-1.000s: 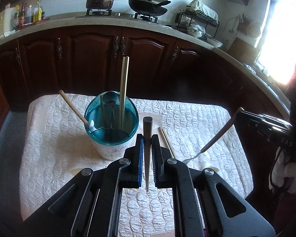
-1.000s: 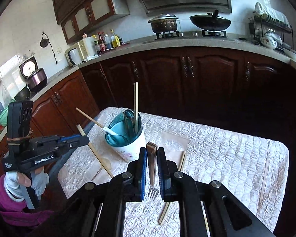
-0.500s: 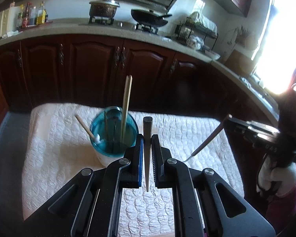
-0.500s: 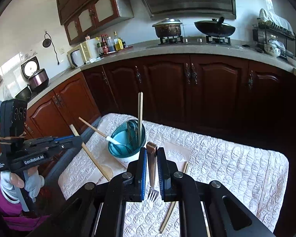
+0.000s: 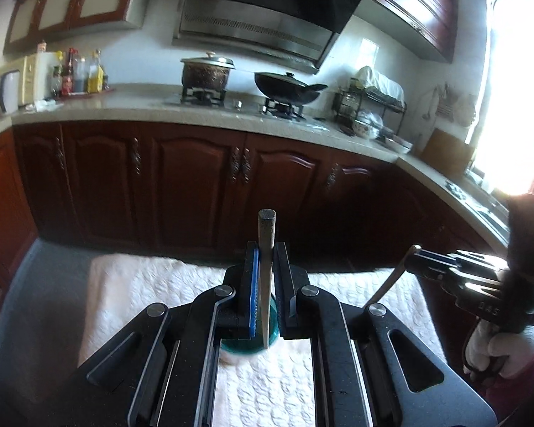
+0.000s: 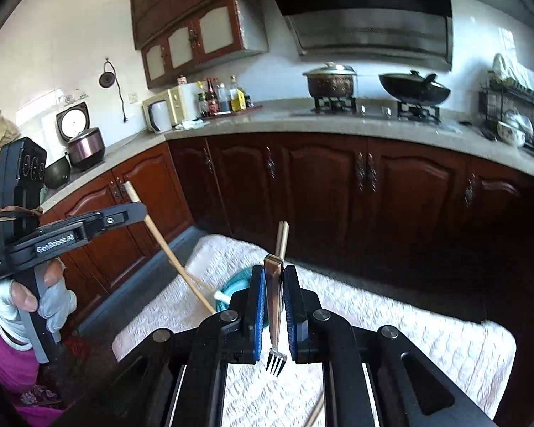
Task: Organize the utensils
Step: 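Carry the chopstick in the left gripper and the fork in the right over the teal cup, then lower the chopstick and fork into the teal cup and open both grippers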
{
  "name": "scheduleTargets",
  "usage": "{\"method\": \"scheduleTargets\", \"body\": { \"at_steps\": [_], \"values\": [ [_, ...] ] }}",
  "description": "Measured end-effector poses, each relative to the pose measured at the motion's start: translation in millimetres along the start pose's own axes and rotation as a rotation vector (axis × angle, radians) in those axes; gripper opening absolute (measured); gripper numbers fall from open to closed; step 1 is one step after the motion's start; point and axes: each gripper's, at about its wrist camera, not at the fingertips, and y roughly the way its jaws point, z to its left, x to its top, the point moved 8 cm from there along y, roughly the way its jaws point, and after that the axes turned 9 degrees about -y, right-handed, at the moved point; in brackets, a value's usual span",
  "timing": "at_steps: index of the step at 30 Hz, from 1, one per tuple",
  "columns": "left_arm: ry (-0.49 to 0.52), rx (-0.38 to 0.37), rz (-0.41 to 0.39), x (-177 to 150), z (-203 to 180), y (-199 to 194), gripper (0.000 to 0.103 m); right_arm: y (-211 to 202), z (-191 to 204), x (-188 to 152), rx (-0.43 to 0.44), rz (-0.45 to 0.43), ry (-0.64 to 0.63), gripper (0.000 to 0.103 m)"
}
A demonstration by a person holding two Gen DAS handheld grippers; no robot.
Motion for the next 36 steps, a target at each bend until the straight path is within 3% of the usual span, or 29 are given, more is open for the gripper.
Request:
{"method": "scheduleTargets", "body": {
  "at_steps": [6, 15, 25, 36],
  "values": [
    [0.019, 0.085, -0.031, 18.0, 17.7, 22.5, 0.007, 23.4, 13.1, 25.5, 0.026, -0.014, -0.016, 0.01],
    [0.025, 0.165, -0.012, 15.0, 39.6, 72.3, 0.007, 78.7, 28.2, 40.2, 0.076, 0.016, -0.022, 0.01],
    [0.024, 0.205, 0.045, -4.7, 51.6, 111.5, 0.006, 134.8, 33.3, 14.9, 0.117, 0.096, -0.002, 0.01],
    [0.028, 0.222, 0.119, -30.7, 53.8, 132.9, 0.007, 164.8, 26.6, -24.1, 0.144, 0.174, 0.056, 0.01]
  ]
}}
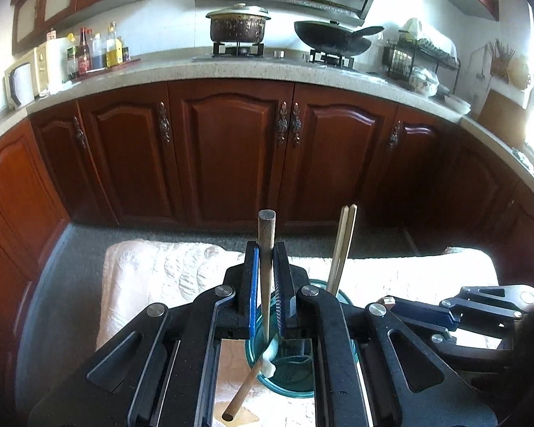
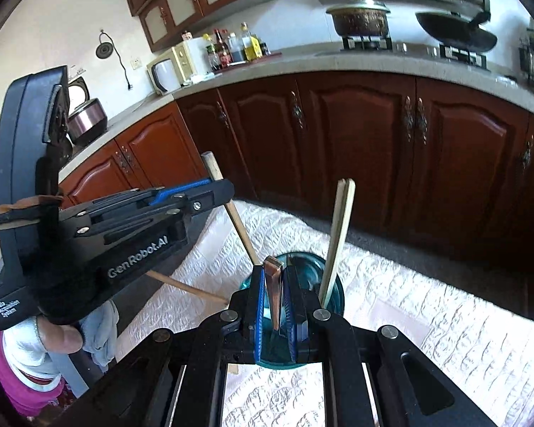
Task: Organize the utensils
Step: 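Lower the chopstick and fork into the teal cup and open both grippers, then withdraw both open grippers from the cup toward the last chopsticks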
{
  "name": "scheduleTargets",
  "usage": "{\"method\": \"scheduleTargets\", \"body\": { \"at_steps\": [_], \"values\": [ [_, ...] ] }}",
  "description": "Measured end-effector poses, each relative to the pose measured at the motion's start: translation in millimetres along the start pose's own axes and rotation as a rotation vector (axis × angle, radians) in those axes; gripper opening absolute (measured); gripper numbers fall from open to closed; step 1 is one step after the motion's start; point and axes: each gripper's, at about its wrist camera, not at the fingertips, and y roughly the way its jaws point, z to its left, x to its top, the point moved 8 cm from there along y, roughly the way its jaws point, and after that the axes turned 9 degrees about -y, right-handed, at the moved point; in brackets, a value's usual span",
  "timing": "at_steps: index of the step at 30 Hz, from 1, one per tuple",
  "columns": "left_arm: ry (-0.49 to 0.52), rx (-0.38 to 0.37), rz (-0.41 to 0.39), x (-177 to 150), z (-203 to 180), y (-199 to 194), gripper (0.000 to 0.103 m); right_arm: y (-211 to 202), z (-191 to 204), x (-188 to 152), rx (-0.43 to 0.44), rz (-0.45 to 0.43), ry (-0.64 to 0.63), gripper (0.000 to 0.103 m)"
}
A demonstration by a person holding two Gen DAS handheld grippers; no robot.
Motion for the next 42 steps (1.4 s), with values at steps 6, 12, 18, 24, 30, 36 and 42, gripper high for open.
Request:
{"method": "scheduleTargets", "body": {
  "at_steps": [6, 12, 18, 24, 30, 36, 42],
  "values": [
    [-0.007, -0.01, 0.03, -7.0, -1.6, 4.7, 0.007, 3.5, -11.0, -6.6, 0.019, 0.009, 0.052, 0.01],
    [-0.021, -0.01, 0.053, -9.2, 0.0, 7.3, 0.015, 7.7, -17.7, -20.8, 0.007, 0.05, 0.084, 0.01],
    [-0.039, -0.02, 0.053, -8.1, 2.6, 2.9, 0.035, 4.2, -24.4, -29.7, -0.003, 0.06, 0.104, 0.026],
    [-0.064, -0.032, 0.046, -6.7, 4.2, -8.2, 0.043, -7.6, -32.9, -33.4, -0.011, 0.046, 0.128, 0.027],
    [-0.073, -0.039, 0.012, -1.5, 4.0, -28.3, 0.052, -24.4, -38.7, -38.1, -0.022, 0.02, 0.156, 0.03],
    [-0.082, -0.053, -0.019, 3.9, 3.9, -51.0, 0.053, -47.7, -36.4, -37.7, -0.039, -0.02, 0.16, 0.034],
    [-0.065, -0.086, -0.047, 0.4, -6.8, -80.2, 0.053, -74.0, -36.0, -38.6, -0.068, -0.063, 0.168, 0.038]
  ]
}}
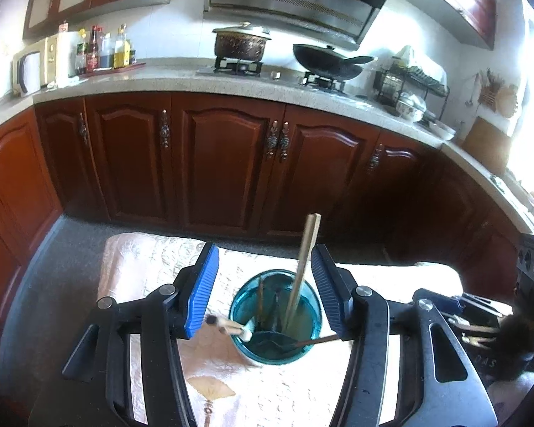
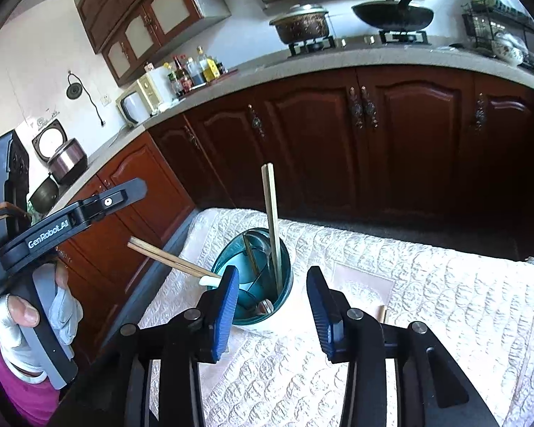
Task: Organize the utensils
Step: 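Withdraw both open grippers from the cup toward the last chopsticks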
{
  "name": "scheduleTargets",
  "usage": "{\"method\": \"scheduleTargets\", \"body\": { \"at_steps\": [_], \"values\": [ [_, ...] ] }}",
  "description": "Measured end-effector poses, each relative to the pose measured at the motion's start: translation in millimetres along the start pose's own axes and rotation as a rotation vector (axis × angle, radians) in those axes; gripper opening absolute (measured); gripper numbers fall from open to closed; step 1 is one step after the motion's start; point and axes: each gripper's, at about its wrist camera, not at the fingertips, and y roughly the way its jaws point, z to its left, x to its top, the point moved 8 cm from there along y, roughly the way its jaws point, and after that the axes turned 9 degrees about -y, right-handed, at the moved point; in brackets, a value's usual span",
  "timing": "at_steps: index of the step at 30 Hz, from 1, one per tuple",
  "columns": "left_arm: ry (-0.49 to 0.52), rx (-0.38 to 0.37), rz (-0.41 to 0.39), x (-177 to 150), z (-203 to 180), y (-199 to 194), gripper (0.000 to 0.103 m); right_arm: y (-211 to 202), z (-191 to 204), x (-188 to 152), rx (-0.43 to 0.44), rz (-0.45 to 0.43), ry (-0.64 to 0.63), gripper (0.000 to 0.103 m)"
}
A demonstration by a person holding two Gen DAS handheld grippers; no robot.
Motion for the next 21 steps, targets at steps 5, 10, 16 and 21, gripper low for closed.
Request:
{"method": "scheduleTargets", "body": {
  "at_steps": [5, 10, 16, 21],
  "values": [
    [0.06, -0.02, -0.032, -16.1, -16.8, -25.8, 0.053, -23.0, -2.4, -9.6, -0.027, -0.023, -0.003, 0.039],
    [0.096, -0.042, -0.015, -45.5, -29.7, -35.9, 0.054, -36.4, -9.4, -33.5, -0.069, 0.0, -0.015, 0.041],
    [0.148, -0.071, 0.06, -90.9, -46.7, -26.0, 0.054, -27.4, -25.7, -78.2, -0.098, 0.089, 0.0, 0.041],
    [0.156, -0.076, 0.146, -129.7, -51.8, -6.2, 0.054, 2.6, -47.5, -119.7, -0.121, 0.19, 0.028, 0.033]
  ]
}}
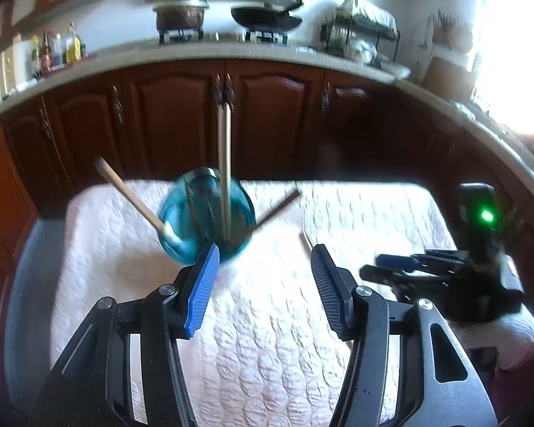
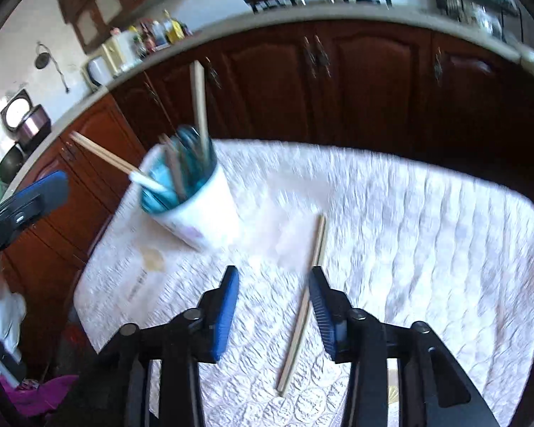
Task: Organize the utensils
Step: 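Withdraw both open grippers from the cup toward the last chopsticks, then close the right gripper on a chopstick while the left closes on another chopstick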
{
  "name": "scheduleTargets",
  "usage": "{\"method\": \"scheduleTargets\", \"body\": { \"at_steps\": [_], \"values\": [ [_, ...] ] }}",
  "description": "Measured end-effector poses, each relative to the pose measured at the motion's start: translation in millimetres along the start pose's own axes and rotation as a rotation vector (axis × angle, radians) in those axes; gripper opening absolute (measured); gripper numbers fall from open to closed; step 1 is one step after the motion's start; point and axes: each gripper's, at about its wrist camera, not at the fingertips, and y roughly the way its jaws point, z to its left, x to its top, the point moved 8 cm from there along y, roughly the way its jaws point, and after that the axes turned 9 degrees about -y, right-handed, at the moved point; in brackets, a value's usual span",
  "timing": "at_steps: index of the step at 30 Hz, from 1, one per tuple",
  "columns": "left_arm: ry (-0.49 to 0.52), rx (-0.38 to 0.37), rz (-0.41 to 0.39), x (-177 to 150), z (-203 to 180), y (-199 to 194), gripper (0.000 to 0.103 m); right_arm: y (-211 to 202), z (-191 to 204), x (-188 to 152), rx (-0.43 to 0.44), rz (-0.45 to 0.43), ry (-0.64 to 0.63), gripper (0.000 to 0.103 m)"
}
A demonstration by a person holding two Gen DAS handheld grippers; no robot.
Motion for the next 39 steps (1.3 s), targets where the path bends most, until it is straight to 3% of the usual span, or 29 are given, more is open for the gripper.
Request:
{"method": "scheduleTargets", "body": {
  "at_steps": [8, 19, 26, 34, 39],
  "values": [
    [-0.009, 0.022, 0.099, -41.8, 5.8, 31.8, 0.054, 70.3, -37.3, -28.3, 0.002, 0.11, 0.115, 0.021],
    [-0.032, 0.034, 0.151, -48.2, 13.9, 53.0, 0.053, 117.3, -47.8, -37.1, 0.012, 0.191, 0.151, 0.012],
    [-0.017, 0.021, 0.18, -54.5, 2.1, 63.4, 0.053, 124.4, -52.9, -33.7, -0.006, 0.185, 0.17, 0.005],
    [-0.007, -0.006, 0.236, -64.1, -17.7, 90.0, 0.053, 90.5, -110.8, -60.5, -0.131, 0.183, 0.262, 0.005],
    [-0.006, -0.03, 0.273, -62.9, -36.7, 118.1, 0.053, 76.6, -119.5, -61.7, -0.096, 0.163, 0.289, 0.007]
  ]
}}
